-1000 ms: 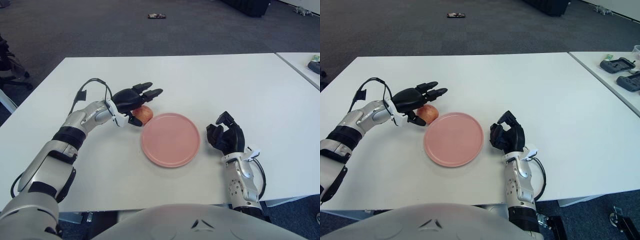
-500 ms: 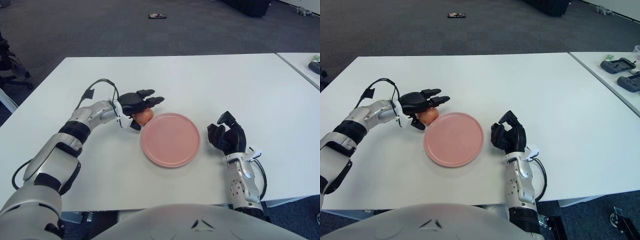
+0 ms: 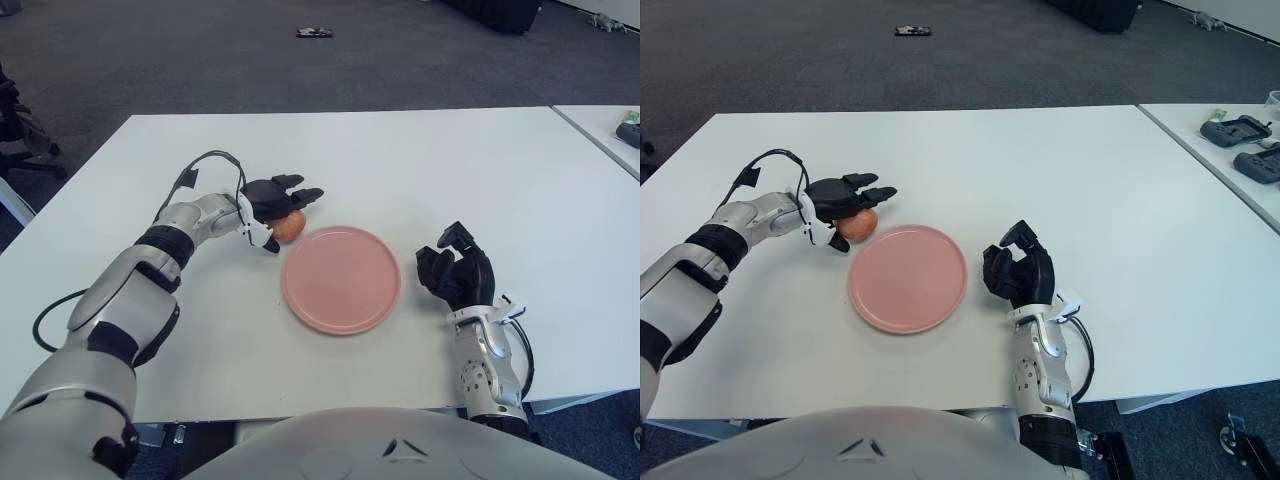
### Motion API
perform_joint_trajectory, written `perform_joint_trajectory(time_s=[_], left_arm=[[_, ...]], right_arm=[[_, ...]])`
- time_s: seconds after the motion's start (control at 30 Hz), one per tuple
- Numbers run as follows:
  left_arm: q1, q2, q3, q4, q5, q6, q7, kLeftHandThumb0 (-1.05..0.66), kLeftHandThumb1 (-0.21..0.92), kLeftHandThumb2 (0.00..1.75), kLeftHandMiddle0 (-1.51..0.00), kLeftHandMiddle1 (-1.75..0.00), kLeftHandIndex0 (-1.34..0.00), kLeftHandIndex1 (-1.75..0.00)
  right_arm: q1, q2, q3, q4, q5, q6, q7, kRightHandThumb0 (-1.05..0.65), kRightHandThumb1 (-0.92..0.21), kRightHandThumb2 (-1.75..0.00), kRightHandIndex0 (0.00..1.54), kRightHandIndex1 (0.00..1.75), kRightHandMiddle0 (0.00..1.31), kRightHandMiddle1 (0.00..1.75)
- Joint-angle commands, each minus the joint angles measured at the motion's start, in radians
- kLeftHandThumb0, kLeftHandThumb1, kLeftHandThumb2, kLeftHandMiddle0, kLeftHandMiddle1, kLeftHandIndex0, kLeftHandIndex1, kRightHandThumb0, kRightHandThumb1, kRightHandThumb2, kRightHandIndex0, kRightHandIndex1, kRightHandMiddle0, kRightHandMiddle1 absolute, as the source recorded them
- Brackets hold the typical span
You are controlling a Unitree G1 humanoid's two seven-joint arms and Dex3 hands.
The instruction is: Put the apple into the plate.
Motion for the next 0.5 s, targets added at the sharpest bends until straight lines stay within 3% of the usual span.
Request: perform_joint_trajectory(time_s=[0.0, 0.23, 0.47], left_arm=[[-0.001, -0.015, -0.045, 0.067, 0.037, 0.054, -0.053, -1.02, 0.65, 0.59, 0.0, 0.0, 0.0, 0.0], [-0.017, -0.029, -0.058, 0.13, 0.013, 0.129, -0.09, -1.02, 0.68, 0.52, 0.0, 0.0, 0.0, 0.0], [-0.008, -0.04, -0.028, 0.164, -0.05, 0.186, -0.133, -1.0, 0.68, 0.51, 0.0, 0.0, 0.0, 0.0]], right_arm=[[0.009, 0.031, -0.004, -0.022, 0.023, -0.003, 0.006, -0.54, -0.18, -1.49, 1.31, 1.75, 0.73, 1.75], [0.017, 0.033, -0.006, -0.036, 0.039, 0.0, 0.011, -0.54, -0.18, -1.49, 1.31, 1.75, 0.73, 1.75], [0.028, 0.032, -0.005, -0.058, 0.058, 0.015, 0.005, -0.54, -0.18, -1.49, 1.32, 1.75, 0.73, 1.75]])
